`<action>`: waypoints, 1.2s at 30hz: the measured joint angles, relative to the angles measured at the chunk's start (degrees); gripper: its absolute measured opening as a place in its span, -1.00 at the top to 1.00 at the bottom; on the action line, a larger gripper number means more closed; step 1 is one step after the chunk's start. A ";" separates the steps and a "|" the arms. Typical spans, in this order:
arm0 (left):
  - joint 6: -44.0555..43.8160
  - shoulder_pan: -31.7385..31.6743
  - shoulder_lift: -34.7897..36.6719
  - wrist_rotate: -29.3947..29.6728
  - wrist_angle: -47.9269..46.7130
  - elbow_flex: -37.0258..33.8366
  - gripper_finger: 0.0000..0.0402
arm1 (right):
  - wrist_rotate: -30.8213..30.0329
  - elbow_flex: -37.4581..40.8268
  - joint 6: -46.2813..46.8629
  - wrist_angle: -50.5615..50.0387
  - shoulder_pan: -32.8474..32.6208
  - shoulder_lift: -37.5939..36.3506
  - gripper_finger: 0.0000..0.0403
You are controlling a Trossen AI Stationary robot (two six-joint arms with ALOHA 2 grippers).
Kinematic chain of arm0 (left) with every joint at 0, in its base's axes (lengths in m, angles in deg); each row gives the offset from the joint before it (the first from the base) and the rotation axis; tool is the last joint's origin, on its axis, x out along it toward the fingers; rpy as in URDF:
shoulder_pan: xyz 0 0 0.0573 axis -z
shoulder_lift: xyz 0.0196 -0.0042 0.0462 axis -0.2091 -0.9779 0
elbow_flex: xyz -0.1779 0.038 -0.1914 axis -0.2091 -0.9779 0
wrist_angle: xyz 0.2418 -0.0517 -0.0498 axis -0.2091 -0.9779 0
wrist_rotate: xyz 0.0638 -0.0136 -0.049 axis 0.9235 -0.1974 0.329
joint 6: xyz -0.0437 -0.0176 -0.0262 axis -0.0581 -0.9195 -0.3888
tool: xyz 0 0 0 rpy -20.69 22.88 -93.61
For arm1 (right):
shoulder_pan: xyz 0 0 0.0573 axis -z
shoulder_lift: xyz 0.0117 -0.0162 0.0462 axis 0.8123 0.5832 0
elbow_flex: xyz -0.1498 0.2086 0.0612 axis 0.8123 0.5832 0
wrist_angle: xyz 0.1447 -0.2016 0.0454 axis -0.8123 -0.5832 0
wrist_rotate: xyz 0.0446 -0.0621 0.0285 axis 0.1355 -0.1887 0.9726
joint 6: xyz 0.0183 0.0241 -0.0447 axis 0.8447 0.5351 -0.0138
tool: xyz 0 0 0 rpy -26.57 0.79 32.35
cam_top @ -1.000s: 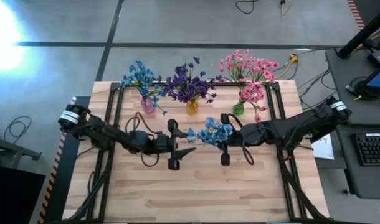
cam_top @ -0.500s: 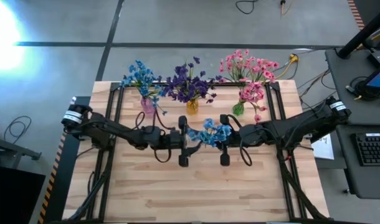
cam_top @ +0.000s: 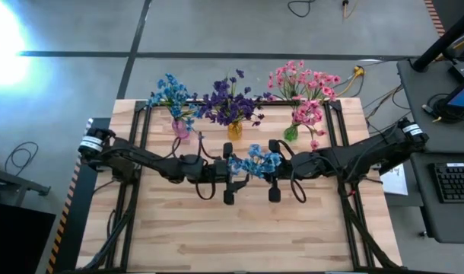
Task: Sort flowers into vase by color
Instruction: Put the blue flowers into the violet vase
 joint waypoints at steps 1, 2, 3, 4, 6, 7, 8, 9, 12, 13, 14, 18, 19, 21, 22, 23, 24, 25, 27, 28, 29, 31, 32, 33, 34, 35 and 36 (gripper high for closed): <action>0.04 -0.01 0.33 0.05 -0.82 -0.02 -0.07 | 0.01 0.00 0.00 -0.01 0.00 0.00 0.94; 0.41 -0.02 0.59 0.12 -1.28 -0.08 -0.08 | 0.03 0.00 -0.04 0.04 -0.01 0.00 0.94; 0.63 -0.02 0.82 0.15 -1.79 -0.09 -0.10 | 0.05 0.00 -0.10 0.10 -0.04 0.00 0.94; 0.70 -0.02 1.26 0.15 -2.69 -0.10 -0.12 | 0.08 0.00 -0.18 0.07 -0.04 0.00 0.94; 0.66 -0.04 2.14 0.27 -4.34 -0.13 -0.16 | 0.18 0.00 -0.40 0.05 -0.04 0.00 0.94; 0.58 -0.07 2.49 0.31 -4.91 -0.13 -0.19 | 0.14 0.00 -0.46 0.08 -0.04 0.00 0.94; 0.51 -0.09 2.63 0.37 -5.31 -0.13 -0.22 | 0.01 0.00 -0.61 0.07 -0.04 0.00 0.94; 0.53 -0.09 2.68 0.39 -5.46 -0.13 -0.24 | -0.29 0.00 -0.92 0.05 -0.04 0.00 0.94; 0.62 -0.09 2.79 0.43 -5.72 -0.15 -0.31 | -1.47 0.00 -1.23 -0.13 -0.03 0.00 0.94; 0.62 -0.09 2.96 0.43 -6.48 -0.06 -0.32 | -1.50 0.00 -1.23 -0.13 0.03 0.00 0.94; 0.63 -0.09 3.35 0.46 -7.62 -0.01 -0.34 | -1.55 0.00 -1.22 -0.13 0.05 0.00 0.94; 0.01 -0.09 5.93 2.11 -14.46 0.00 -0.38 | -1.81 0.00 -1.20 -0.11 0.19 0.00 0.94; -0.29 -0.09 6.80 2.35 -15.93 0.00 -0.38 | -1.83 0.00 -1.20 -0.09 0.29 -0.02 0.94; -0.98 -0.09 8.07 1.13 -16.92 0.00 -0.39 | -1.83 0.00 -1.18 -0.11 0.31 -0.02 0.94; -1.08 -0.11 8.40 -0.68 -16.95 0.00 -0.39 | -1.84 0.00 -1.18 -0.11 0.31 -0.02 0.94; -1.08 -0.11 8.43 -2.83 -16.61 0.00 -0.39 | -1.85 0.00 -1.18 -0.09 0.31 -0.02 0.94; -1.08 -0.11 8.43 -4.31 -16.10 0.00 -0.39 | -1.85 0.00 -1.18 -0.07 0.31 -0.02 0.94; -1.08 -0.13 8.29 -4.74 -15.66 0.00 -0.39 | -1.85 0.00 -1.14 -0.09 0.31 -0.02 0.94; -1.09 -0.40 7.44 -4.13 -13.14 0.00 -0.39 | -1.85 0.00 -1.07 -0.05 0.31 -0.02 0.94; -1.17 -0.67 7.01 -3.16 -12.24 0.00 -0.39 | -1.85 0.00 -1.05 0.10 0.31 -0.02 0.94; -1.38 -1.14 6.44 -2.83 -10.78 0.00 -0.39 | -1.83 0.00 -1.03 0.31 0.31 -0.02 0.94; -1.42 -1.88 5.07 -2.71 -7.52 0.00 -0.39 | -1.83 -0.02 -0.93 0.38 0.31 -0.02 0.94; -1.24 -2.07 4.62 -2.66 -6.46 0.00 -0.39 | -1.84 0.00 -0.91 0.37 0.31 -0.02 0.94; -1.00 -2.16 4.26 -2.67 -5.80 0.00 -0.39 | -1.83 -0.02 -0.83 0.35 0.31 -0.02 0.94; -0.75 -2.23 3.94 -2.76 -4.72 0.00 -0.38 | -1.84 -0.01 -0.79 0.33 0.31 -0.02 0.94; -0.38 -2.23 3.87 -2.76 -4.32 0.00 -0.37 | -1.83 0.00 -0.79 0.34 0.31 -0.02 0.94; -0.12 -2.21 3.86 -2.76 -3.99 0.00 -0.34 | -1.83 0.00 -0.79 0.33 0.31 -0.02 0.94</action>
